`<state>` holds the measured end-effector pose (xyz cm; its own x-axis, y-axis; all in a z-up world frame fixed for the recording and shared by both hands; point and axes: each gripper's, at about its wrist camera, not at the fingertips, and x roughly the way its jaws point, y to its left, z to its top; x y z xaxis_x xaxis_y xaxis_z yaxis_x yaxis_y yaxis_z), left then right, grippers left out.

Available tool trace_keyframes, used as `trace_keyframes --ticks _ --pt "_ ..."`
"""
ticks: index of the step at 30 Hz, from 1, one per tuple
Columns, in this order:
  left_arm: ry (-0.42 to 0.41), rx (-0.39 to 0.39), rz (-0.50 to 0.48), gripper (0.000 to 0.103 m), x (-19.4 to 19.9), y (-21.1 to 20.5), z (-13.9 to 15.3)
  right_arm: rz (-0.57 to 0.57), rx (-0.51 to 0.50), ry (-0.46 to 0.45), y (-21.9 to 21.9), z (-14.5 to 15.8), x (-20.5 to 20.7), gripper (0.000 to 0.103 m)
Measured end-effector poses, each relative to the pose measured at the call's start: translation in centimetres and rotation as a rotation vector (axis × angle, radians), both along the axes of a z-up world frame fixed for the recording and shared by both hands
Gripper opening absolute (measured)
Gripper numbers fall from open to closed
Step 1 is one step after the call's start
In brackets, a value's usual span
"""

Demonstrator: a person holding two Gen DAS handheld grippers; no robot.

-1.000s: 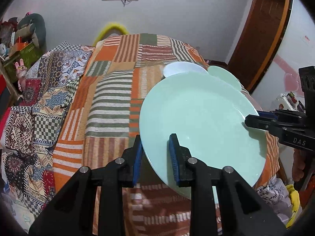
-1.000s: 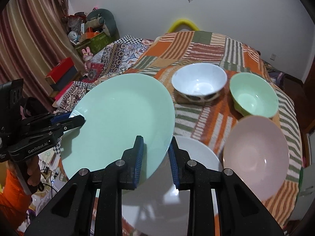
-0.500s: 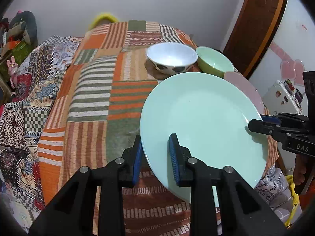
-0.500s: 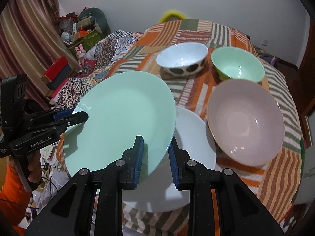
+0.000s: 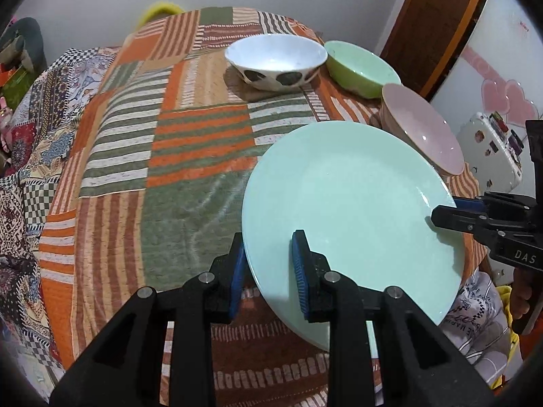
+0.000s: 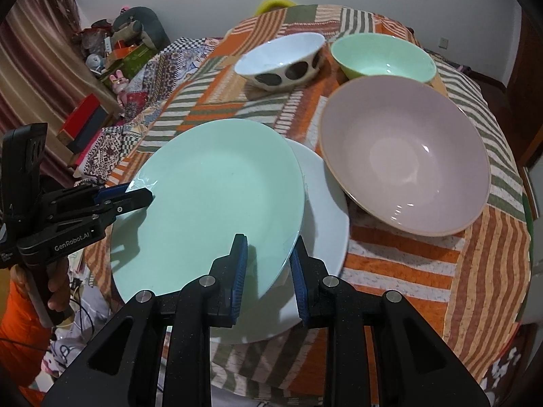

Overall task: Organize plates and bowls
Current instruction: 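Lower the mint-green plate onto the white plate and open both tools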

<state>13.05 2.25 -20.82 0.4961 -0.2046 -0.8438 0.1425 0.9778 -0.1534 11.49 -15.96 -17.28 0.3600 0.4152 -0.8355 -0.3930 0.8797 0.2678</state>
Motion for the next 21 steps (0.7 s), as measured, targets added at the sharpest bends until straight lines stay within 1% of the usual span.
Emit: trace_keyframes --ticks 6,12,14,21 --pt "0.010 0.031 -0.026 0.025 0.8 -1.1 -0.6 -0.021 -0.006 0.025 -0.8 -0.8 0.3 0.023" --pt "0.009 0.080 -0.039 0.025 1.1 -1.6 -1.0 -0.018 -0.012 0.038 -0.8 -1.1 0.5 0.023" --pt "0.030 0.083 -0.042 0.025 1.2 -1.6 -1.5 -0.014 -0.013 0.040 -1.0 -1.1 0.4 0.023" --pt "0.025 0.095 -0.047 0.026 1.2 -1.8 -1.7 -0.001 -0.006 0.043 -1.2 -1.1 0.3 0.023"
